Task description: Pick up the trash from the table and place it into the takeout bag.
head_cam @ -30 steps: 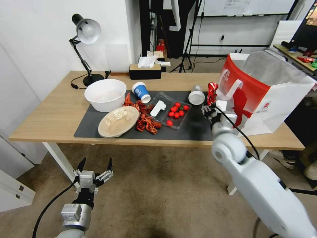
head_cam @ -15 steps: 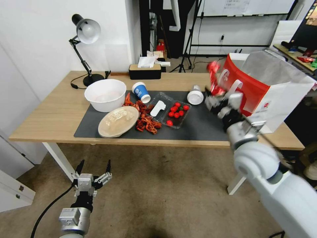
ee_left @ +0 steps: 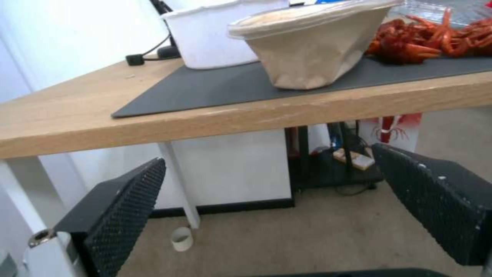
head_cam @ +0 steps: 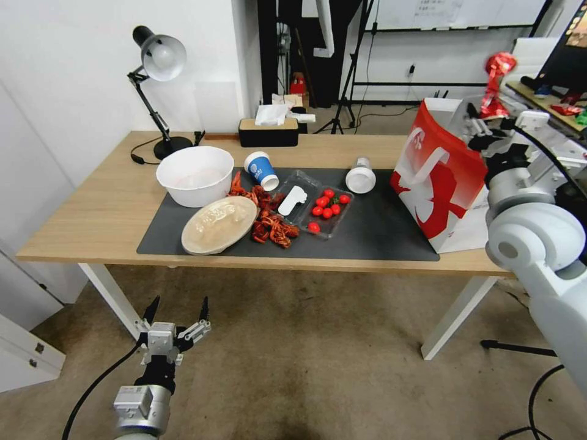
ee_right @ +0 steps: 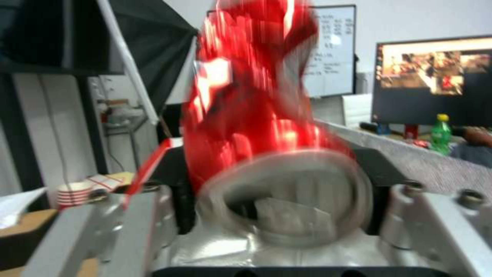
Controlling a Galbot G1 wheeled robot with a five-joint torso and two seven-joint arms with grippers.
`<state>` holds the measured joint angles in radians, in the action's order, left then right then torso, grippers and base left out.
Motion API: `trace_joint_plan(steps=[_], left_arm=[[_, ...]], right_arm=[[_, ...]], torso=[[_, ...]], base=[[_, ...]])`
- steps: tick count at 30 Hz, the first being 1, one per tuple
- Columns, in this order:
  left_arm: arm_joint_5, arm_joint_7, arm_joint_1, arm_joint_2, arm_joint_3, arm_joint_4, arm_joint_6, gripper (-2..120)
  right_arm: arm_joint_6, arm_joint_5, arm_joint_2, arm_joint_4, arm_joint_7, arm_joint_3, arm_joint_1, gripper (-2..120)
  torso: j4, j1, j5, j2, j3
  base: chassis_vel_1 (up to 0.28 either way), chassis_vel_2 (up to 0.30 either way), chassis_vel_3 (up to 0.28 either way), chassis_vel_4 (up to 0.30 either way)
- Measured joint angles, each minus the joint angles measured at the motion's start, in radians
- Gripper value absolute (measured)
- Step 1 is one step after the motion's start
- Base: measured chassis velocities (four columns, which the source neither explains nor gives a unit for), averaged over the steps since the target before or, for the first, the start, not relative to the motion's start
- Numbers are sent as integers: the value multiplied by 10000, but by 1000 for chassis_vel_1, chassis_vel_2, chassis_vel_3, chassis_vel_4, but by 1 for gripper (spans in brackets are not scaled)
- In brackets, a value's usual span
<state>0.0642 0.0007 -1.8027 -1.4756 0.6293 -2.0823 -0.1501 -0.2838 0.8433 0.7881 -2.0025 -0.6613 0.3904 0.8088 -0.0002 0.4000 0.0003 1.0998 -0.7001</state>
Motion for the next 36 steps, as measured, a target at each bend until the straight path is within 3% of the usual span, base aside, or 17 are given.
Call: trace_joint_plan(steps=[4,5,11,18,22,24,32,36], left_arm=[[32,-1,-41,6,72,0,-1,100],[31,46,-59,8,80,0,-12,100],[-4,194,-93,-72,67,-10,-102,100],[43,197,-34,-11,110,-29,-103,100],[96,183,19,17,122,-28,-116,100],[174,169,27,46,165,-20,-127,100],[298,174,-10,147,208,58,-349,100],[308,194,18,177,189,92,-391,100]], right_arm=[[-77,249,19,163,-79,-95,-266,74],[-100,287,11,198,-79,-104,-330,82],[-130,629,-29,263,161,-136,-504,99],[302,769,81,-308,914,-103,-132,100],[1412,722,141,-1012,2056,64,537,100],[1696,558,145,-1635,2758,139,1472,100],[2783,-830,721,-2357,3830,84,4342,100],[4189,-2050,1183,-2108,4400,26,5804,100]], torso=[[3,0,-4,0,0],[3,0,-3,0,0],[2,0,-4,0,0],[1,0,-4,1,0],[2,0,-5,2,0],[0,0,-6,3,2],[0,-1,-1,3,3],[-3,-2,-6,4,3]], base=[[0,0,0,0],[0,0,0,0],[0,0,0,0],[0,0,0,0],[0,0,0,0],[0,0,0,0],[0,0,0,0],[0,0,0,0]])
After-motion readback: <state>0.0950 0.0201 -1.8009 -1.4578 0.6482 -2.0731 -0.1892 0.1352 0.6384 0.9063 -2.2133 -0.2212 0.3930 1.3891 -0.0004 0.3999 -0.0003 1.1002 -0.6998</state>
